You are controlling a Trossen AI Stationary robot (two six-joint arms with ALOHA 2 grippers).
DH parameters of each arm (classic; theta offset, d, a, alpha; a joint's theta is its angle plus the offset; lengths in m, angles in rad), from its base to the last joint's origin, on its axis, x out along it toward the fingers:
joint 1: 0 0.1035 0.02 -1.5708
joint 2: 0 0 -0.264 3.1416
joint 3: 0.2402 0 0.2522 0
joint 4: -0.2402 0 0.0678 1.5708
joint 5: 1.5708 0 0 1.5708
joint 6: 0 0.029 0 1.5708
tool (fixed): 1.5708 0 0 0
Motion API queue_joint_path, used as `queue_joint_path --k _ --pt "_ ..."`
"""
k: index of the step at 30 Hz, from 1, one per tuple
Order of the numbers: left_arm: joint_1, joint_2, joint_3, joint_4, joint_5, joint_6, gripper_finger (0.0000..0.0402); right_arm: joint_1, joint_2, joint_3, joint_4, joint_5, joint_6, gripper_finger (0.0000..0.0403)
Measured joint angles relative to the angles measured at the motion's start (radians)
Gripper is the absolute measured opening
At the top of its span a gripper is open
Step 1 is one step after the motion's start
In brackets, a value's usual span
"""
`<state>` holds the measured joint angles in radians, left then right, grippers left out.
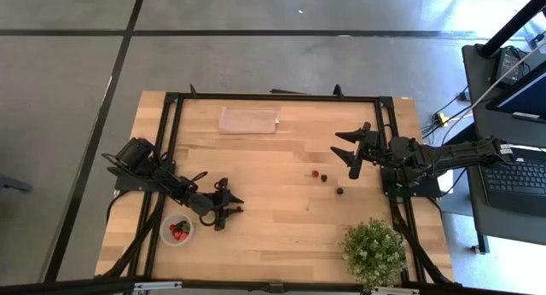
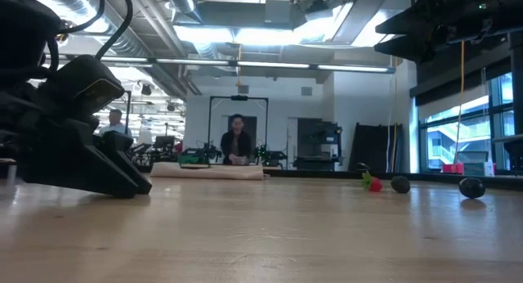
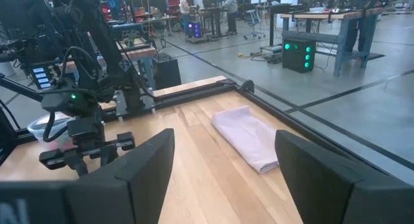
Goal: Pick and placing Produce into tupperware
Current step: Put the blueberry into the transparent bin
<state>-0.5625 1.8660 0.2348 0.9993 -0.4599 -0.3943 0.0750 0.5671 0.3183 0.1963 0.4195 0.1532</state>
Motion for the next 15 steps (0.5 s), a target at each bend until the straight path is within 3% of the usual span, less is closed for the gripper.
queue_joint_path --k 15 --pt "-0.001 0.0 0.0 -0.003 -0.031 -0.008 0.0056 0.0 0.0 0.0 0.0 0.0 0.0 0.0269"
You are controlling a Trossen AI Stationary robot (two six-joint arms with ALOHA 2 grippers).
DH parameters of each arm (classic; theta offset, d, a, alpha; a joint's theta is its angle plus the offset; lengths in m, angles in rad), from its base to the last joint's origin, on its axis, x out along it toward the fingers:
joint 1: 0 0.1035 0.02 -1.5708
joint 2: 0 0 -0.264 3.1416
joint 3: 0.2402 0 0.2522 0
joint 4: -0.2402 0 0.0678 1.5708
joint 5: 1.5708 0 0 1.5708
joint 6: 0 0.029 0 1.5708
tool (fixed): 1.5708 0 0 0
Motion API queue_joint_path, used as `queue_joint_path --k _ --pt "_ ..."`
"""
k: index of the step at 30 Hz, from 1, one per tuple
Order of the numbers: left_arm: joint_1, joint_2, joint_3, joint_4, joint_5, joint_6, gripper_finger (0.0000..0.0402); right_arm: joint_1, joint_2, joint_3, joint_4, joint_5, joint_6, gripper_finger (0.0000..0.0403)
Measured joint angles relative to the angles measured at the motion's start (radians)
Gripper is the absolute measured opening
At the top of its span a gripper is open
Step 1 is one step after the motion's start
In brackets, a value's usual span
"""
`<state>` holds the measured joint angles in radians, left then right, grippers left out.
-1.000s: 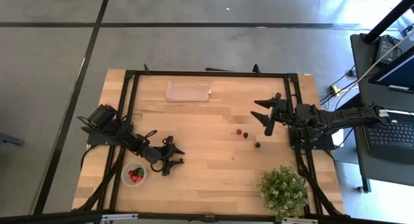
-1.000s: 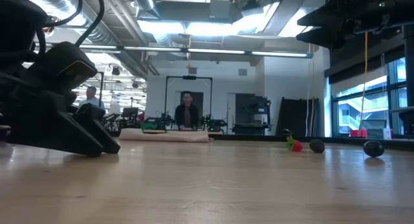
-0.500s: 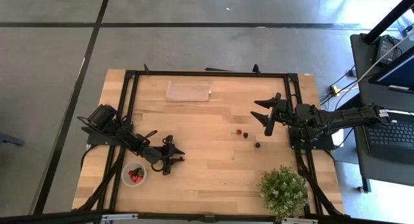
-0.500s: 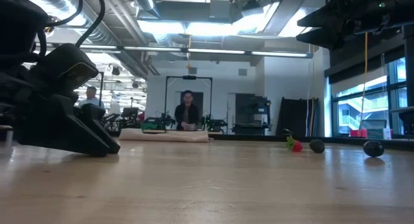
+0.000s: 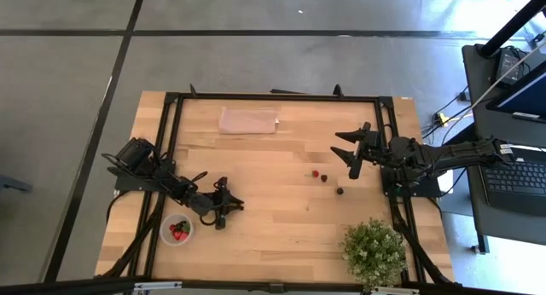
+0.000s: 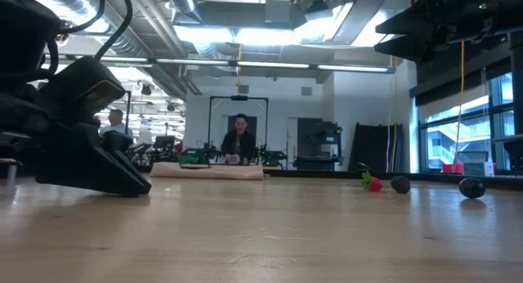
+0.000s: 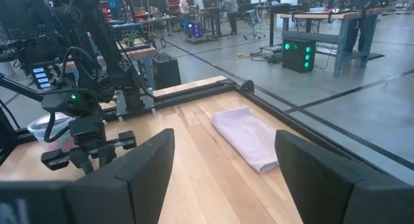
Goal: Pick and placing Produce into tupperware
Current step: Put the blueberry into the transparent bin
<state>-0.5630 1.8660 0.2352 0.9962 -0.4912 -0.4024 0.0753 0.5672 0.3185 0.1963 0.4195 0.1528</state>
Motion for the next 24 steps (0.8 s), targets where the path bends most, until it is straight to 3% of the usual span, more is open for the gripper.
queue_joint_path --k 8,14,18,24 --pt "-0.002 0.0 0.0 0.001 -0.023 -0.096 0.0039 0.0 0.0 0.0 0.0 0.0 0.0 0.0269" --pt "-0.001 -0.011 -0.007 0.066 -0.015 -0.085 0.0039 0.0 0.0 0.0 0.0 0.0 0.0 0.0269" --pt "0.007 -0.072 -0.011 0.044 0.03 -0.078 0.0037 0.0 0.0 0.0 0.0 0.0 0.0 0.0269" --pt "0.011 -0.216 -0.027 0.011 0.008 -0.034 0.0045 0.0 0.0 0.0 0.002 0.0 0.0 0.0269"
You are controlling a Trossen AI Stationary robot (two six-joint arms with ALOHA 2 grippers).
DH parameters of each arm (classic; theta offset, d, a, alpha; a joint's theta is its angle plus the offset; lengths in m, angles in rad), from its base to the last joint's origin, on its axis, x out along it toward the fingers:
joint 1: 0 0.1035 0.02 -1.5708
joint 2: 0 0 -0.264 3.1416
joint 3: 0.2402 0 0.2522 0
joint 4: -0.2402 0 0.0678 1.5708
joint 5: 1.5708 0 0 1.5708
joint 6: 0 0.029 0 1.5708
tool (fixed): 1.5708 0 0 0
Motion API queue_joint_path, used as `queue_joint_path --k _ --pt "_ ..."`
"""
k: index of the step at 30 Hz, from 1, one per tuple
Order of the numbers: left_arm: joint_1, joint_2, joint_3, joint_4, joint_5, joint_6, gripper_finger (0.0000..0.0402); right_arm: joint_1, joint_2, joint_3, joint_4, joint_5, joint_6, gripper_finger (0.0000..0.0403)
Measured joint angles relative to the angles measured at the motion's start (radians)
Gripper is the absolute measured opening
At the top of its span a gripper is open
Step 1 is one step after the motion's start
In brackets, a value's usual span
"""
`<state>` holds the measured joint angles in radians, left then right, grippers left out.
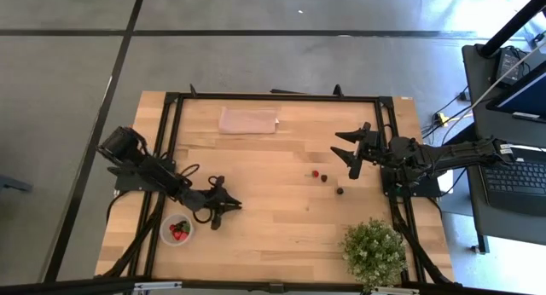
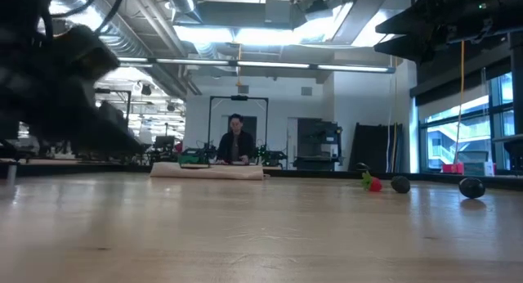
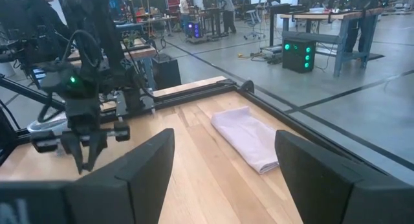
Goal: Pick and placing Produce into tupperware
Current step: Put the blueberry into the transparent bin
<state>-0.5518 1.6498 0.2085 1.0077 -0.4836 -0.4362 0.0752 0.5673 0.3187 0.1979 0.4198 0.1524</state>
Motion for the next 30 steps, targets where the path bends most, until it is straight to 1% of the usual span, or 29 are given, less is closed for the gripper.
queue_joint_path --k 3,7,11,14,16,18,22,24,26,28,30 --pt "0.001 -0.098 -0.003 -0.035 0.001 0.041 0.0037 0.0 0.0 0.0 0.006 0.0 0.0 0.0269" --pt "0.001 -0.253 -0.003 -0.137 0.012 0.072 0.0033 0.0 0.0 0.0 0.021 0.0 0.0 0.0269" --pt "0.002 -0.438 -0.002 -0.301 0.018 0.056 0.0036 0.0 0.0 0.0 0.023 0.0 0.0 0.0269" --pt "0.002 -0.592 -0.002 -0.468 0.065 -0.008 0.0038 0.0 0.0 0.0 0.023 0.0 0.0 0.0269" --pt "0.002 -0.695 0.0 -0.591 0.129 -0.076 0.0032 0.0 0.0 0.0 0.023 0.0 0.0 0.0269" --pt "0.002 -0.794 0.016 -0.749 0.217 -0.169 0.0032 0.0 0.0 0.0 0.023 0.0 0.0 0.0269" --pt "0.002 -0.947 0.107 -1.093 0.429 -0.385 0.0032 0.0 0.0 0.0 0.023 0.0 -0.001 0.0269" --pt "-0.003 -0.989 0.172 -1.272 0.532 -0.467 0.0031 0.0 0.0 0.0 0.023 0.0 -0.001 0.0269" --pt "-0.012 -1.014 0.25 -1.442 0.614 -0.541 0.0031 -0.001 0.0 0.0 0.023 0.0 -0.002 0.0269" --pt "-0.023 -1.018 0.319 -1.599 0.668 -0.606 0.0031 -0.003 0.0 0.0 0.022 0.0 -0.003 0.0269" --pt "-0.036 -1.011 0.371 -1.725 0.694 -0.656 0.0031 -0.003 0.0 0.0 0.022 0.0 -0.007 0.0269"
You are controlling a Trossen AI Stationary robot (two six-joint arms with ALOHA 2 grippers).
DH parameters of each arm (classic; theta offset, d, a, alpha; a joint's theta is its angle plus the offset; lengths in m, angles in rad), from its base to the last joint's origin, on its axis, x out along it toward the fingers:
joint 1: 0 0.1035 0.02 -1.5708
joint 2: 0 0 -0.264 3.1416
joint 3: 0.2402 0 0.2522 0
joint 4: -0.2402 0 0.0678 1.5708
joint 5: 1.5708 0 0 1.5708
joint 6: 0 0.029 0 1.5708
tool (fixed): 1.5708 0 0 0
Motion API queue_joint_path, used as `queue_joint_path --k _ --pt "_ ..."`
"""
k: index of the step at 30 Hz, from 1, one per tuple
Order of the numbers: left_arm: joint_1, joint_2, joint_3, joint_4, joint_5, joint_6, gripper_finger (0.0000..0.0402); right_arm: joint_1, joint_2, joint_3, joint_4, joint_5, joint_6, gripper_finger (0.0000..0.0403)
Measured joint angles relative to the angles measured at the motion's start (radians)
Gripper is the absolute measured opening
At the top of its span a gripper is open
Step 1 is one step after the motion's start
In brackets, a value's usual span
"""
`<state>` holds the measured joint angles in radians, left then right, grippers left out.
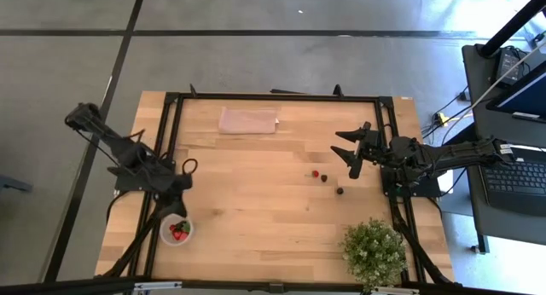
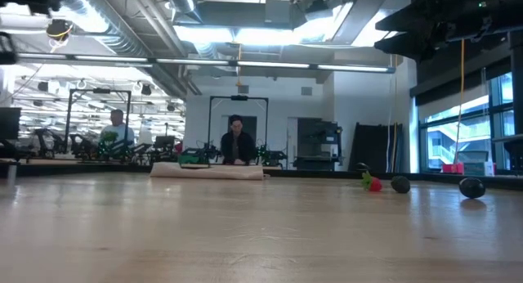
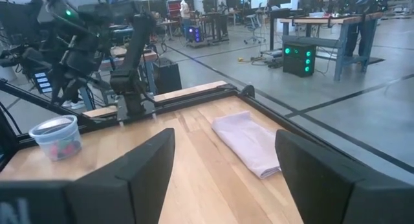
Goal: Pick and placing Produce into tupperware
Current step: Put the blueberry into the transparent bin, then put the strawberry into the transparent bin
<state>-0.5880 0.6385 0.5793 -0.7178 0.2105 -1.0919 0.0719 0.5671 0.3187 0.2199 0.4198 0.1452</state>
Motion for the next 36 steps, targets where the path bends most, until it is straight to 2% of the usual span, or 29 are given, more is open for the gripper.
queue_joint_path --k 3,7,12,18,26,33,36 --pt "-0.024 0.025 0.022 -0.087 0.021 -0.086 0.0031 0.0 0.0 0.0 0.0 0.0 -0.016 0.0269" --pt "-0.069 0.101 0.015 -0.085 0.062 -0.179 0.0033 0.0 0.0 0.0 0.0 0.019 -0.02 0.0269" --pt "-0.131 0.227 0.014 -0.052 0.124 -0.189 0.0039 -0.003 0.0 0.0 0.0 0.081 -0.024 0.0269" --pt "-0.147 0.317 0.014 0.023 0.121 -0.199 0.0041 -0.037 0.0 0.0 -0.002 0.087 -0.023 0.0269" --pt "-0.146 0.333 0.013 0.039 0.106 -0.214 0.0093 -0.056 0.0 0.0 -0.002 0.087 -0.02 0.0269" --pt "-0.146 0.332 0.014 0.039 0.11 -0.188 0.0119 -0.056 0.0 0.0 -0.001 0.086 -0.019 0.0269" --pt "-0.146 0.312 0.027 0.033 0.041 -0.175 0.0123 -0.056 0.0 0.0 0.0 0.084 0.011 0.0269"
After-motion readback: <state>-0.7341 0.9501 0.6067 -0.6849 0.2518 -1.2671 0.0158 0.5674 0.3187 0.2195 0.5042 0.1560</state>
